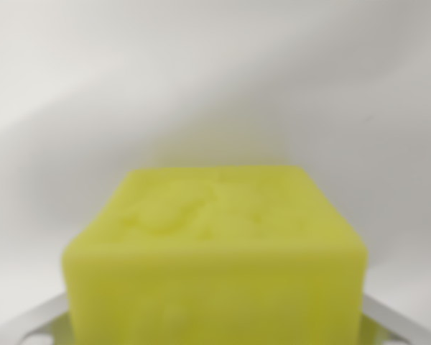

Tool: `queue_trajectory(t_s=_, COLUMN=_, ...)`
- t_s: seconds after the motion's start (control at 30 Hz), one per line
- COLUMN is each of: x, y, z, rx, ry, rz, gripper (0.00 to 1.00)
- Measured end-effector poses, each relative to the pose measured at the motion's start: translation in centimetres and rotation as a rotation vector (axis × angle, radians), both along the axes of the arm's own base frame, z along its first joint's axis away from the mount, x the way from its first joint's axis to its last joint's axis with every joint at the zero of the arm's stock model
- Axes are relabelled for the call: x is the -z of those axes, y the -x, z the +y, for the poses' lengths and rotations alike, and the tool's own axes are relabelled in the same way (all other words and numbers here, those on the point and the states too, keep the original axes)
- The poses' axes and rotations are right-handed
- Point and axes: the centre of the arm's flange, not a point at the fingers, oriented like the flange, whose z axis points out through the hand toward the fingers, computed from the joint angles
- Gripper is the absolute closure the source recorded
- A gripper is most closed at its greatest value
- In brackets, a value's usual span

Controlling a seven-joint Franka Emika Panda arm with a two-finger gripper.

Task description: Pick yellow cube

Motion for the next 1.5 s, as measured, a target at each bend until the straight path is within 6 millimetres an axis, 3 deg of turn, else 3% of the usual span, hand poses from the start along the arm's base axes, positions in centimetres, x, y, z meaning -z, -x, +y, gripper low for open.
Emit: queue_trajectory(t_s=1.5, x=-11.3, y=0.0, z=0.0, rx=0.000, ry=0.000, rz=0.000, gripper=1.00)
